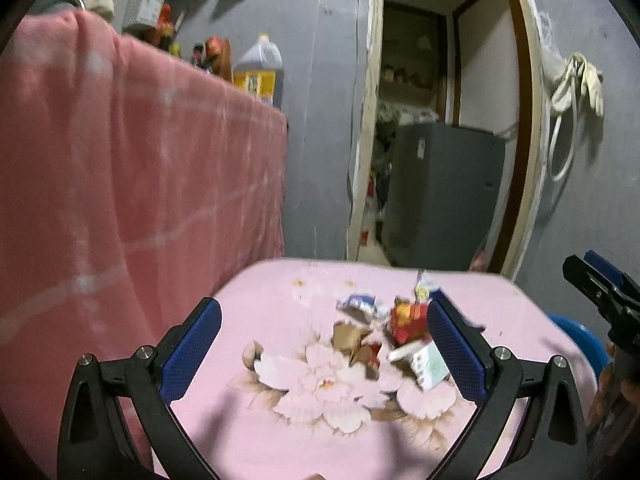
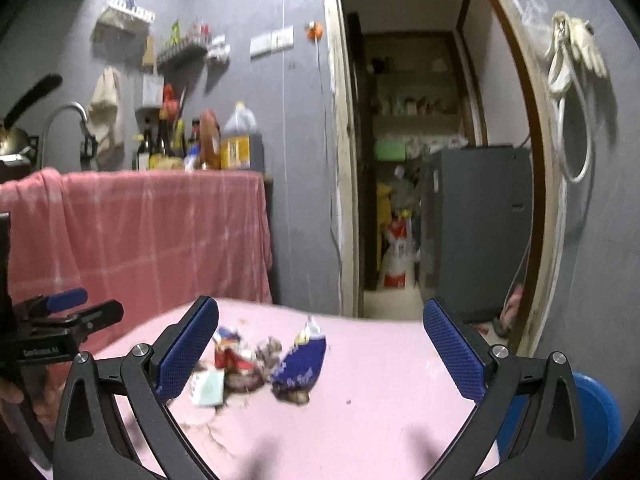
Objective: Collect trash
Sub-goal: 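Move both open tools back over the trash pile on the stool, then grasp the tan cardboard scrap with left tool while right tool grasps the nut shell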
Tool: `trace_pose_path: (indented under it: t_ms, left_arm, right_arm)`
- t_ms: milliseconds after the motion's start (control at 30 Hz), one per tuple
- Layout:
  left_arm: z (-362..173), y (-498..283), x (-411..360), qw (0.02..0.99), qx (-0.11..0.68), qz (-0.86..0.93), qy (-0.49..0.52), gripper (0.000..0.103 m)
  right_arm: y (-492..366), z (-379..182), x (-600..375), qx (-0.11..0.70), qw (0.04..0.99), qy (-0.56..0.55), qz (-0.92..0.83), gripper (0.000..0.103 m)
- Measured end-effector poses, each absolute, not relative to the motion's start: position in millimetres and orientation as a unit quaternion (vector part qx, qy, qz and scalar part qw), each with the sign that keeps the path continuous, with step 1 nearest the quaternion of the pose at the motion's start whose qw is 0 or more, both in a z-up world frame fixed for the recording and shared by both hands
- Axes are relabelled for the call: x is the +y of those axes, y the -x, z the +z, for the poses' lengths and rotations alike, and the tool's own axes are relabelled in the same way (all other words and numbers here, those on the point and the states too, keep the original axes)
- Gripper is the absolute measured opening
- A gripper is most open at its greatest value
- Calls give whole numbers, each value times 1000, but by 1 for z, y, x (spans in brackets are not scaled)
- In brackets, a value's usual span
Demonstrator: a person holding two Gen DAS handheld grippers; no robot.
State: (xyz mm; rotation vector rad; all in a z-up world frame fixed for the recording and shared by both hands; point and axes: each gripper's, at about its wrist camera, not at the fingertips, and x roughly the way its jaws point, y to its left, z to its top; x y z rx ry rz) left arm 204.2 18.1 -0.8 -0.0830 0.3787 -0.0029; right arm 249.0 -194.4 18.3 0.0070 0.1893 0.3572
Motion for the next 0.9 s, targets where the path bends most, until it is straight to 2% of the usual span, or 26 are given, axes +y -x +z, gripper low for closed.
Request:
trace_pose_path:
  t_ms: [200,300,433,500,667,900]
  left_arm:
    - [-12,-223,14,968,248,-20,39,100]
    - [-15,-230,10,962,271,-32,34,98]
    - [-20,-242,8,951,303,-50,34,88]
    - [-22,-247,7,946,316,-57,39,78]
    - [-27,-261,11,933,347,-73,54,62]
    - [-32,-275,17,920,373,-91,75,52]
  right_arm:
    - [-267,1,-191,156,969,1,194,86]
    - [-273,-3,-187,176,964,6,201,82]
    - [-284,-9,-182,211,954,13,211,70]
    - [-291,-13,-180,231,948,14,217,66]
    - [-309,-27,-175,295,928,18,227,59]
    - [-320,-39,-159,350,904,56,238,56]
